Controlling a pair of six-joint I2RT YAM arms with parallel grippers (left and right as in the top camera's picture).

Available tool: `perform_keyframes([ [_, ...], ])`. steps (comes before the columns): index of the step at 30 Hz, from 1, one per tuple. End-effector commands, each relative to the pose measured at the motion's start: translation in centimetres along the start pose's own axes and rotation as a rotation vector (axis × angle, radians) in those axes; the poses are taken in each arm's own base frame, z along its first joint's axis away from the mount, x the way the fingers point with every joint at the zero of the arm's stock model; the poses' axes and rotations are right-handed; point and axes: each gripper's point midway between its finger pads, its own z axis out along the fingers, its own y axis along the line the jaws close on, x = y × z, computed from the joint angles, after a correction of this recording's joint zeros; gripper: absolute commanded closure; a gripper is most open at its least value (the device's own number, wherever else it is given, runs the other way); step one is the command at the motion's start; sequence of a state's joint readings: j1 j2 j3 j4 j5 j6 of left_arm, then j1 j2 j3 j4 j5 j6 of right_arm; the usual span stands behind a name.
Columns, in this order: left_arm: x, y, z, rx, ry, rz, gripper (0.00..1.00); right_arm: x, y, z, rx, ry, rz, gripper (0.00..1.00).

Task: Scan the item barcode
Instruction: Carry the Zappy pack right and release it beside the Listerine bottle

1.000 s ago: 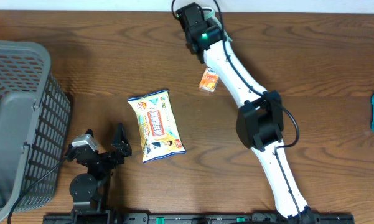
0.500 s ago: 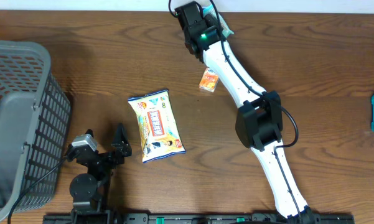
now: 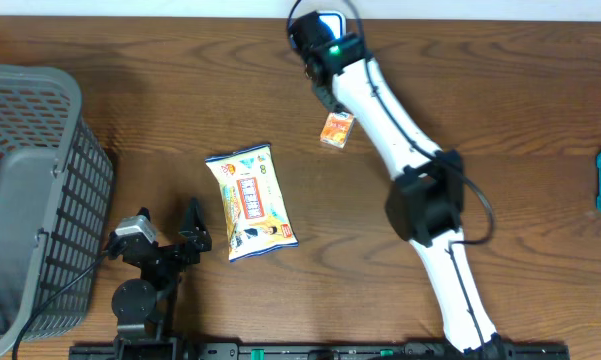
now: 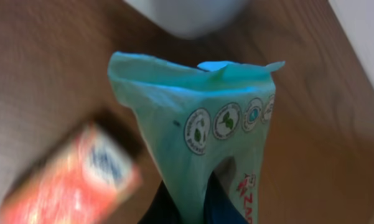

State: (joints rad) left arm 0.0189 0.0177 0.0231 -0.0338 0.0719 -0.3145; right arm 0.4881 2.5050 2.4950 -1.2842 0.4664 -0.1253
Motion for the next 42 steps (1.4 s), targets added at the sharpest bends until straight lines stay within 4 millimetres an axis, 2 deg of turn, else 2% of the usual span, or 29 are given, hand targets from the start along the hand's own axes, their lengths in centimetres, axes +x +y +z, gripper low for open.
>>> perform_keyframes([
  [1,1.4,0.5,0.1,-0.010,0.042,0.001,0.03,1.3,-7.4,-9.7,-0.028,-0.112,0.351,0.99],
  [4,1.4,0.5,0.1,-0.010,0.042,0.001,0.03,5.3,-11.2,-12.2,-0.020,-0.054,0.462,0.99],
  [7,1.4,0.5,0.1,-0.010,0.042,0.001,0.03,9.6,-15.5,-13.0,0.016,0.019,0.559,0.99],
  [8,1.4,0.5,0.1,-0.010,0.042,0.001,0.03,12.2,-18.0,-12.8,0.048,0.071,0.642,0.99],
  [10,1.4,0.5,0.1,-0.010,0.042,0.001,0.03,15.0,-20.8,-11.8,0.075,0.132,0.747,0.99],
  [14,1.4,0.5,0.1,-0.010,0.042,0.001,0.03,19.4,-24.8,-8.3,0.114,0.238,0.892,0.99],
  [18,1.4,0.5,0.1,-0.010,0.042,0.001,0.03,23.1,-26.5,-3.8,0.132,0.347,0.962,0.99],
  [23,1.4,0.5,0.1,-0.010,0.042,0.001,0.03,27.4,-27.2,2.9,0.160,0.422,1.038,0.99],
  [26,1.4,0.5,0.1,-0.010,0.042,0.001,0.03,31.0,-27.3,6.4,0.191,0.470,1.083,0.99],
  [28,1.4,0.5,0.1,-0.010,0.042,0.001,0.03,33.1,-27.1,7.9,0.196,0.496,1.114,0.99],
  [30,1.4,0.5,0.1,-0.010,0.042,0.001,0.03,34.3,-27.5,8.5,0.205,0.506,1.131,0.99],
  [35,1.4,0.5,0.1,-0.010,0.042,0.001,0.03,36.1,-29.8,8.3,0.237,0.482,1.197,0.99],
  [36,1.4,0.5,0.1,-0.010,0.042,0.001,0.03,36.0,-30.0,7.9,0.224,0.479,1.204,0.95],
  [37,1.4,0.5,0.1,-0.010,0.042,0.001,0.03,35.7,-30.0,7.6,0.203,0.472,1.211,0.73],
  [38,1.4,0.5,0.1,-0.010,0.042,0.001,0.03,35.1,-30.0,7.2,0.172,0.462,1.217,0.55],
  [39,1.4,0.5,0.1,-0.010,0.042,0.001,0.03,34.5,-30.0,6.7,0.149,0.452,1.219,0.16],
  [40,1.4,0.5,0.1,-0.010,0.042,0.001,0.03,33.7,-30.0,6.0,0.125,0.441,1.218,0.01],
  [42,1.4,0.5,0.1,-0.010,0.042,0.001,0.03,32.5,-30.0,4.1,0.100,0.436,1.204,0.01],
])
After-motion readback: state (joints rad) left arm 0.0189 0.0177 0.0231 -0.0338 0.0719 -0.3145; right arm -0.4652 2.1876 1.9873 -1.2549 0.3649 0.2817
